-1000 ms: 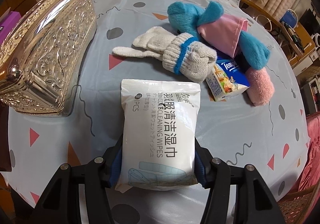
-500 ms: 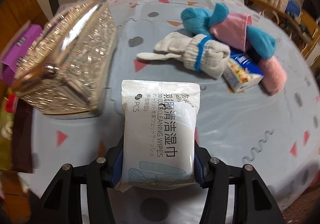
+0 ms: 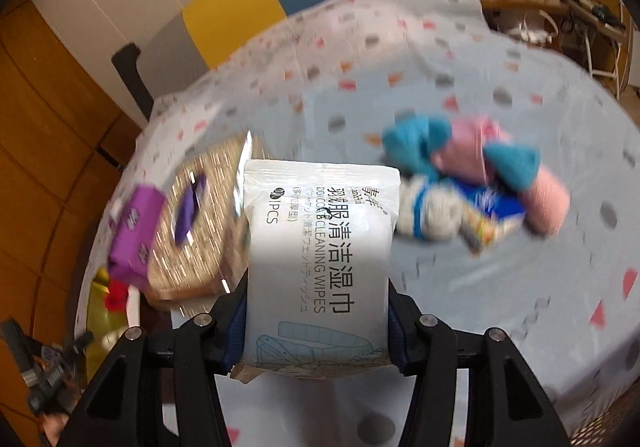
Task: Organize soft objects
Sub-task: 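Carry the white wipes packet into the gold tray and open the right tool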
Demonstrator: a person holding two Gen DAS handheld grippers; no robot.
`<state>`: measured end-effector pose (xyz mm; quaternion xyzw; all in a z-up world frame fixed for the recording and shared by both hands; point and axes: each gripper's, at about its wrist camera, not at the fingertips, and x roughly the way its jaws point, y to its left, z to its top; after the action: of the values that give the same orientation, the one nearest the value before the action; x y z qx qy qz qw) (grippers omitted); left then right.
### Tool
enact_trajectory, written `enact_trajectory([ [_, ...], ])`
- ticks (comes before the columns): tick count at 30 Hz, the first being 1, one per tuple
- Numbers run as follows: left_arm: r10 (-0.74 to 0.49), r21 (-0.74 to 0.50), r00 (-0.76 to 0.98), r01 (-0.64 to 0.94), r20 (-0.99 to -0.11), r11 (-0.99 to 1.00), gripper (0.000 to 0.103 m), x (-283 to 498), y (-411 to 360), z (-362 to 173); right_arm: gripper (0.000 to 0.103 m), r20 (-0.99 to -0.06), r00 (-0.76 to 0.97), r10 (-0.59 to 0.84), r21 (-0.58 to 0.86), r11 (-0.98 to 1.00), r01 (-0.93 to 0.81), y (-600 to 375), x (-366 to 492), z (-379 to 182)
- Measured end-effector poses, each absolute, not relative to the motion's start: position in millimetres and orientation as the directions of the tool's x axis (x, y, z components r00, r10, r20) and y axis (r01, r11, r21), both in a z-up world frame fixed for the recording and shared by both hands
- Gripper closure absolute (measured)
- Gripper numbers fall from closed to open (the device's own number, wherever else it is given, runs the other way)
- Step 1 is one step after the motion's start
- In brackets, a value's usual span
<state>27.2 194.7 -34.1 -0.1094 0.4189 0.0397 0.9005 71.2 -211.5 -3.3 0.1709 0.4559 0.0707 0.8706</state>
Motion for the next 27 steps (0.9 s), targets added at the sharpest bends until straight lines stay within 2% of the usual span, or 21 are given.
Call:
enact_trajectory([
  [7,0.010,-0.172,0.657,-0.212,-0.754,0.962,0.009,20.1,214.4,-33.0,0.047,-0.704,0.646,0.296,0.329,0.941,-0.073,-176.3,109.6,53.4],
  [13,0.096,-0.185,0.658,-0.344,-0.747,0.921,0.009,9.3,260.3,-30.0,0.047,-0.632,0.626,0.457,0.265,0.887,-0.379,-76.7,98.7,81.3],
  [18,0.152,-0.191,0.640,-0.433,-0.753,0.881,0.008,-3.1,290.9,-35.0,0.047,-0.699,0.467,0.542,0.184,0.767,-0.614,16.4,60.0,44.7],
  [24,0.180,-0.200,0.651,-0.466,-0.737,0.862,0.008,-12.3,300.2,-33.0,0.047,-0.805,0.319,0.500,0.102,0.647,-0.756,94.6,30.4,-24.1],
  [27,0.195,-0.191,0.659,-0.467,-0.726,0.863,0.004,-12.1,299.4,-30.7,0.047,-0.845,0.275,0.459,0.084,0.622,-0.779,115.7,30.5,-54.5],
])
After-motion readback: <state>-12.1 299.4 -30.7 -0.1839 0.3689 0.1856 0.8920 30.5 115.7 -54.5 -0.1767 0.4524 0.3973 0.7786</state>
